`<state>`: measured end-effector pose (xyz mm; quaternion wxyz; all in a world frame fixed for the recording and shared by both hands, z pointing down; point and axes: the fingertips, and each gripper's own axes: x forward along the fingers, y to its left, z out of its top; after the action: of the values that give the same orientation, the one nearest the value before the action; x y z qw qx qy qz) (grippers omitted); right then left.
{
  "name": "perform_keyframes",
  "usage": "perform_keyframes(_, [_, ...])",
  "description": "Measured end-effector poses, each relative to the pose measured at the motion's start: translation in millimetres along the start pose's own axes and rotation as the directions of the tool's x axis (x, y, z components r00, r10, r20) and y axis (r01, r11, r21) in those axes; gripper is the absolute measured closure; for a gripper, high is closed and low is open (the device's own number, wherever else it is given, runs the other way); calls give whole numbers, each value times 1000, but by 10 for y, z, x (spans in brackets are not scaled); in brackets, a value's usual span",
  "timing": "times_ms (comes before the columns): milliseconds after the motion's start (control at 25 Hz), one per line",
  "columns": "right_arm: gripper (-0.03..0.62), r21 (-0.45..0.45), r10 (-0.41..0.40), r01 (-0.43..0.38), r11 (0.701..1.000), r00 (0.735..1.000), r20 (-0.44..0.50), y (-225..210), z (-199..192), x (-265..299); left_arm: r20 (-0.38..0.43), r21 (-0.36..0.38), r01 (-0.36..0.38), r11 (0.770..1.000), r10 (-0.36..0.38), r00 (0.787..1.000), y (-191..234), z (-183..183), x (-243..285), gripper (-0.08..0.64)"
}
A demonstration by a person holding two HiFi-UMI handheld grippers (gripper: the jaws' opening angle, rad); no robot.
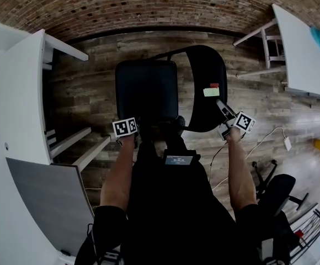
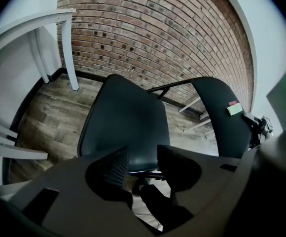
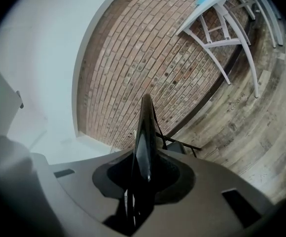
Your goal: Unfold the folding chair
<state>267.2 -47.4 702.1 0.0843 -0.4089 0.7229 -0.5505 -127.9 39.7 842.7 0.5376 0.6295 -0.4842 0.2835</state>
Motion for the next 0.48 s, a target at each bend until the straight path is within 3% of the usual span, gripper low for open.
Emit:
perform_keyframes(80, [500,23,-91,92,996,996,-9,-66,-96,-23,13,2,34,999,-34,999,-121,31,-4,367])
perform_keyframes(120, [500,24,-83,83,996,996,-8,-23,-126,16,19,3,53,999,-53,998,-180,40,-5,368])
perform_keyframes(240, [500,4,39,-39,999,999,2,200,-149,192,42,-14,114,993,-113,993,-370,39,-15,373])
perform_keyframes(480, [500,-1,-20,20,1000,1000,-7,152,-230,188,83,-50,271,961,-267,960,-778,30,-83,387])
